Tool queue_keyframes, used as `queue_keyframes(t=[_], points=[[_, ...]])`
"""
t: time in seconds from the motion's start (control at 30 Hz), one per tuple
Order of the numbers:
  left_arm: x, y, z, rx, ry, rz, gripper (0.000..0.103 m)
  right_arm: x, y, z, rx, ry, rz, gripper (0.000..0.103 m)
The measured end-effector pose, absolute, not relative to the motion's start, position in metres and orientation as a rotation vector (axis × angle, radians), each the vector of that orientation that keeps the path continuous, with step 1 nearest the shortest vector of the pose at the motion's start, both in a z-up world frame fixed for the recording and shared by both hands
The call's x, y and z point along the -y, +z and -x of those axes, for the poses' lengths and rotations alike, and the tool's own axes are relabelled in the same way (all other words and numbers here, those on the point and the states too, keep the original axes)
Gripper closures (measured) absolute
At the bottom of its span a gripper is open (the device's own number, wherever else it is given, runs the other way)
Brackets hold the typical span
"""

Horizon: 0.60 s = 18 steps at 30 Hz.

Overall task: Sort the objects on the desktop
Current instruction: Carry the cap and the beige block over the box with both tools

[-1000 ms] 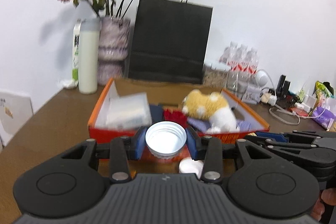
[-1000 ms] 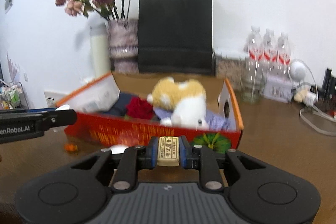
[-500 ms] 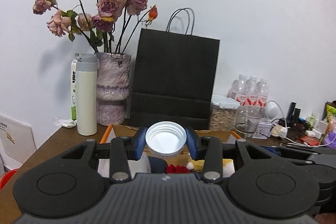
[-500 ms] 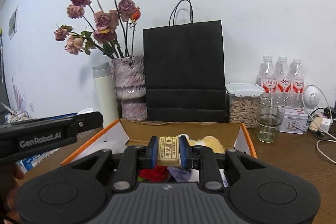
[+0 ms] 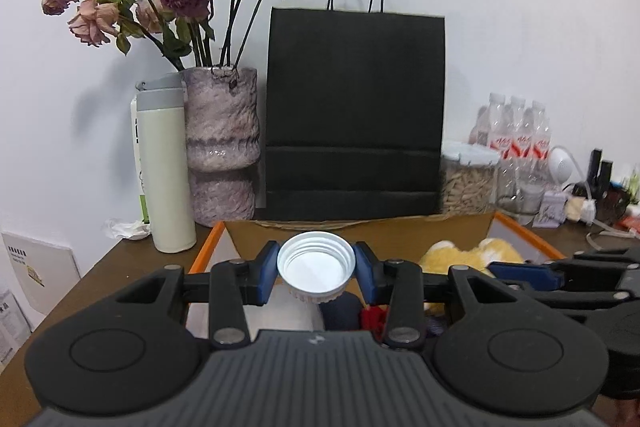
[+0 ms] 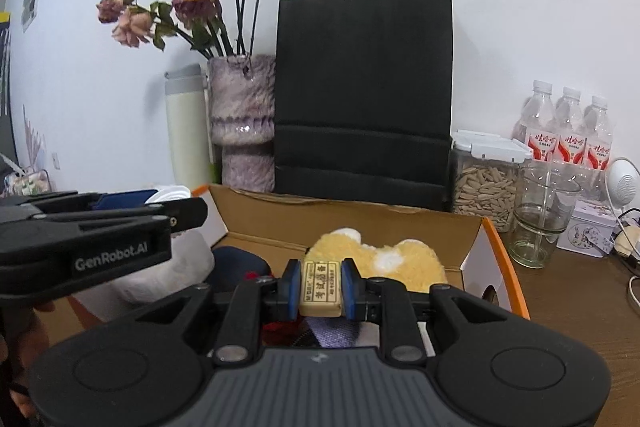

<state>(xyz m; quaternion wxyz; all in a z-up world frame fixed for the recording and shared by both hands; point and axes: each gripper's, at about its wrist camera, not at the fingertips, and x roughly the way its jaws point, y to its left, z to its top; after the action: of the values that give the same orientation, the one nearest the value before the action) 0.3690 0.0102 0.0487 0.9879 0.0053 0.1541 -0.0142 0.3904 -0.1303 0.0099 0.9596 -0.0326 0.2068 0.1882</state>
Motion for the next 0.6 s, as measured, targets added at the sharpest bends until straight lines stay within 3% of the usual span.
queue_keyframes(t=[0.47, 0.6], points=[[-0.008, 0.0378, -0.3653, -0.315, -0.031, -0.037, 0.062, 0.1316, 0.0006, -0.3861, -0.449, 0.365, 0.078, 0.083], [-0.0108, 0.0392, -0.3628, -0.299, -0.017, -0.027, 0.058, 0.1333, 0.0011, -0.3866, -0.455, 0.356, 0.072, 0.079]])
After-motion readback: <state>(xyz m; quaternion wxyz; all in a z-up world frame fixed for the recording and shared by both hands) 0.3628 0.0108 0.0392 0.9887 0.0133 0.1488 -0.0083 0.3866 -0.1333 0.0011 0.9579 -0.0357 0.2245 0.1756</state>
